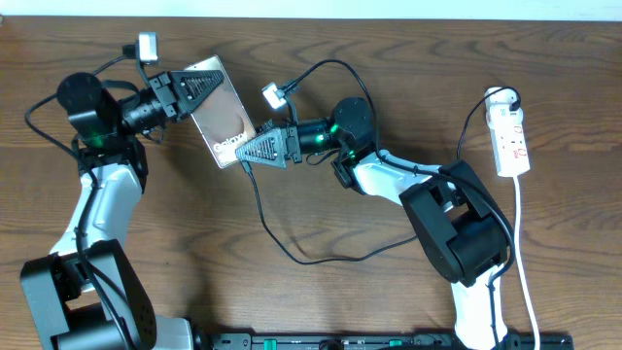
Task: Plug charger to phone and switch on socket
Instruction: 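Push the USB-C plug into the phone's bottom port with the right gripper, then open the right gripper and withdraw it to the right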
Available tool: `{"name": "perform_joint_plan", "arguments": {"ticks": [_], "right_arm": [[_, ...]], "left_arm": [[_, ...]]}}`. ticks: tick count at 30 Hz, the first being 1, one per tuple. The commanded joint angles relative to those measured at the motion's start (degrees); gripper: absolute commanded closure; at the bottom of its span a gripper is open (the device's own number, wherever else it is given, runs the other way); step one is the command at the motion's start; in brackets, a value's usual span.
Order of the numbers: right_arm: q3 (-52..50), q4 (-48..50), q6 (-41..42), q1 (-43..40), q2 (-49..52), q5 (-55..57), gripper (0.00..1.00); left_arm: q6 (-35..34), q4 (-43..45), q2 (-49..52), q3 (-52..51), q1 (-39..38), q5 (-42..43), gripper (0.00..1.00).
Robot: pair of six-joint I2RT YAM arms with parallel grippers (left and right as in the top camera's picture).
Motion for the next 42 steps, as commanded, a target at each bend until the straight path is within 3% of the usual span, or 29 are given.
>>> {"name": "perform_joint_plan", "arguments": {"ticks": [1, 10, 14, 21, 26, 30, 35, 42], "right_arm": [[0.7, 0.15, -0.9, -0.17, -0.02, 0.76, 0.01], [0.7, -1.84, -2.6, -2.19, -0.02, 2.51, 0.01], [0.7, -12.24, -6.16, -6.45, -0.02, 4.81, 0.01], [0.85, -44.89, -28.96, -11.67, -0.59, 15.58, 0.01], [0.87, -56.85, -36.15, -13.16, -5.16, 21.99, 0.01], [0.92, -72.89, -42.58, -13.35, -15.28, 39.63, 0.01], [0.92, -86.97, -42.91, -13.29, -26.67, 60.33, 0.01], [0.92, -92.78, -42.8, -13.29, -35.76, 64.94, 0.01]], "left_arm": [[0.33, 0.35, -1.05, 0.98, 2.78, 1.9, 0.92], [0.33, -0.26, -1.05, 0.98, 8.07, 7.65, 0.93], [0.13, -0.28, -1.05, 0.96, 10.21, 9.64, 0.93], [0.15, -1.33, -1.05, 0.96, 10.75, 9.64, 0.93], [0.37, -1.31, -0.98, 0.94, 10.75, 9.57, 0.92], [1.44, -1.33, -0.79, -0.07, 10.75, 9.38, 0.92], [1.9, -1.33, 0.46, -2.08, 10.69, 8.85, 0.93], [4.11, -2.25, 3.93, -8.66, 9.09, 2.56, 0.93]]}}
